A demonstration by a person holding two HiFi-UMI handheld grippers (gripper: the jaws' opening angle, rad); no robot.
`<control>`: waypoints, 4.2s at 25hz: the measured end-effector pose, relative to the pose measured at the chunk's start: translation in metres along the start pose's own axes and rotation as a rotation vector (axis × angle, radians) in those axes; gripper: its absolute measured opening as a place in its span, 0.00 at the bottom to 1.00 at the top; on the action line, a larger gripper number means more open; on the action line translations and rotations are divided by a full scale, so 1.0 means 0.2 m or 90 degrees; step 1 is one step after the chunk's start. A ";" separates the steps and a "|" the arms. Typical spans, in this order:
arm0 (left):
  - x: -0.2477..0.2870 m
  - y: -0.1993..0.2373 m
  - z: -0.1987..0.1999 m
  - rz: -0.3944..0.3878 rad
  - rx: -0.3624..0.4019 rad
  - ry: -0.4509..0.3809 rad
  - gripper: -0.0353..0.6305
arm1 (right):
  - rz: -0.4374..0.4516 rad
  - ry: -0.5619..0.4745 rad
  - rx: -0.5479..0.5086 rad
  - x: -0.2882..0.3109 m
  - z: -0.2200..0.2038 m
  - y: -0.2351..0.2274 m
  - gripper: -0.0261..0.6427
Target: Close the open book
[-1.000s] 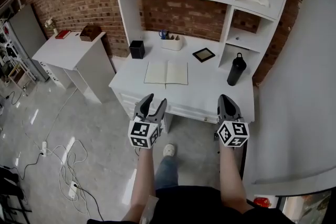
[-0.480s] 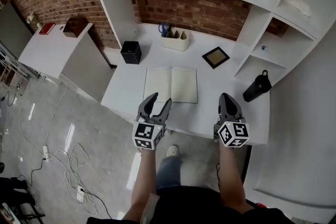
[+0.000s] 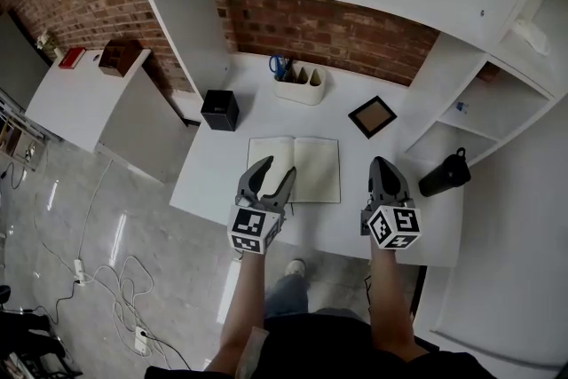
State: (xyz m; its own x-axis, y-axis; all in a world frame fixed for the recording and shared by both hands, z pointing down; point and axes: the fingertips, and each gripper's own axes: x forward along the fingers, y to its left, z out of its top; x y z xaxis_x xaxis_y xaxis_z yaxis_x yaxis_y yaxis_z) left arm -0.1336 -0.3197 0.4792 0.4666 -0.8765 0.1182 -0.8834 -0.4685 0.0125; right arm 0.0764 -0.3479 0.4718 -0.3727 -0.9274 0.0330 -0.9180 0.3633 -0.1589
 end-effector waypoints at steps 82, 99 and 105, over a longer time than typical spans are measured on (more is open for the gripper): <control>0.17 -0.42 -1.12 -0.228 0.751 0.562 0.17 | -0.049 0.099 0.045 -0.18 -0.22 -0.35 0.04; 0.13 -0.36 -0.89 -0.101 0.422 0.390 0.11 | -0.038 0.110 0.037 -0.15 -0.23 -0.32 0.04; 0.08 -0.28 -0.84 -0.049 0.193 0.323 0.10 | -0.013 0.117 0.030 -0.11 -0.22 -0.25 0.04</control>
State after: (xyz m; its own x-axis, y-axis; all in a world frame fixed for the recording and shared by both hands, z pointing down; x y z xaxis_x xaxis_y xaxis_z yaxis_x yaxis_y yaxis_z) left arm -0.0840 -0.2894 0.6476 0.3834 -0.7117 0.5887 -0.7610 -0.6046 -0.2353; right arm 0.1238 -0.3419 0.5226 -0.3758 -0.9013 0.2157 -0.9202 0.3354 -0.2017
